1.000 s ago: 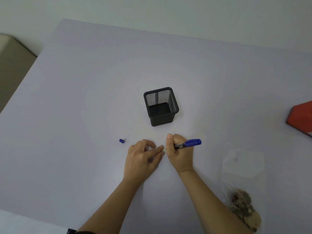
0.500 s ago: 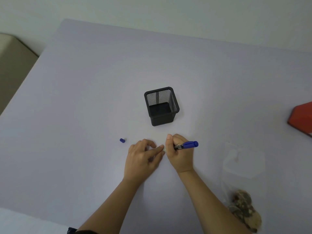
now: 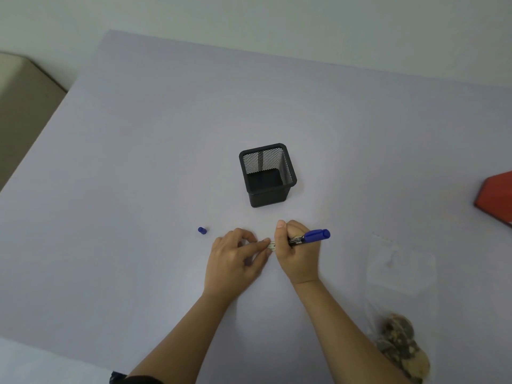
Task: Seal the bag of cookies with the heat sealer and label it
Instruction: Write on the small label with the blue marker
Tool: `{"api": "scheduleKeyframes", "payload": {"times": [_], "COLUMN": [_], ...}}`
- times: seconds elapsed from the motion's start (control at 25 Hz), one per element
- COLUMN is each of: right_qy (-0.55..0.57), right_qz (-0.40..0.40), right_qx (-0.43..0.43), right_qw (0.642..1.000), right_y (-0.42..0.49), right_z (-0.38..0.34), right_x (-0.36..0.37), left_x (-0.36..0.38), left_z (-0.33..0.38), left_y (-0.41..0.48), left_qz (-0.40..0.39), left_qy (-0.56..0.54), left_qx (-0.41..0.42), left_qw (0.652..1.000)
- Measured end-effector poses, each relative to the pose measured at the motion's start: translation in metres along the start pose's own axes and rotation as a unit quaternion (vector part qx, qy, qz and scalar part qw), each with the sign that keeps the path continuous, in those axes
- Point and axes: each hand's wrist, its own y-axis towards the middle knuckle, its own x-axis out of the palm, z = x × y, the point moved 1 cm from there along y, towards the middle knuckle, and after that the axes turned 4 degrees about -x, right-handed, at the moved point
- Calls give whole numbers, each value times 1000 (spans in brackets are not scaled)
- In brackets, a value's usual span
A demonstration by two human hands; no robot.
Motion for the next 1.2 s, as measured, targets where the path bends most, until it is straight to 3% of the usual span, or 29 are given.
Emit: {"api": "scheduleKeyframes", "payload": {"times": [0.44, 0.72, 1.2], "right_qy": [16, 17, 14], "right_qz": [-8, -10, -21], "right_qx": [20, 9, 13], "right_qw": [1000, 1000, 1000], "right_y": [-1, -1, -3], "right_z": [2, 0, 2], "right_x": [1, 0, 1], "left_x": [0, -5, -1], "left_z": [1, 5, 0], "left_y": [0, -1, -1], "left_qz": [-2, 15, 21], "left_qy": [5, -67, -38], "left_qx": [-2, -54, -25], "left_qw": [1000, 996, 999]}}
